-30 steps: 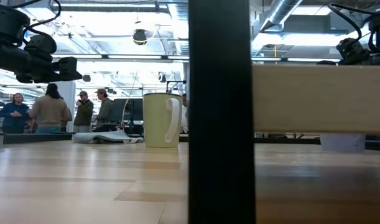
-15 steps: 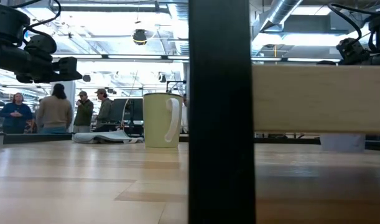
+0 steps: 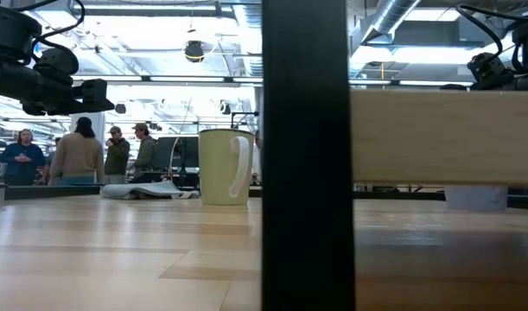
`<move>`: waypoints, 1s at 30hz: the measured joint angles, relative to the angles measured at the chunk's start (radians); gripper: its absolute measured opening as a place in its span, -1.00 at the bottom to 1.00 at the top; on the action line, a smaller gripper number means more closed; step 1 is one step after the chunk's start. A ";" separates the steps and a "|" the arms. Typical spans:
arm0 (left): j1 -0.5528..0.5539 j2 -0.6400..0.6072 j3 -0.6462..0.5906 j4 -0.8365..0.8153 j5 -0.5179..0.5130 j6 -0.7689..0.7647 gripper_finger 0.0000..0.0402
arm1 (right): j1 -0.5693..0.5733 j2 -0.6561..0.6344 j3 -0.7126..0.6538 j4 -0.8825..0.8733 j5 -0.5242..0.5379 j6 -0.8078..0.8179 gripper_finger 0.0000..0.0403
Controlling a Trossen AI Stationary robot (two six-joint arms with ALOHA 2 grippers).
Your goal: Stack small to large cups/mugs on shelf
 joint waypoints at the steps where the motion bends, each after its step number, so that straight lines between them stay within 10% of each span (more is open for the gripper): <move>1: 0.000 0.000 0.000 0.000 0.000 0.000 0.52 | 0.000 0.000 0.000 0.000 0.000 0.000 -0.12; 30: 0.000 0.000 0.000 0.000 0.000 0.000 0.52 | 0.001 0.000 0.000 0.003 0.000 0.036 -0.12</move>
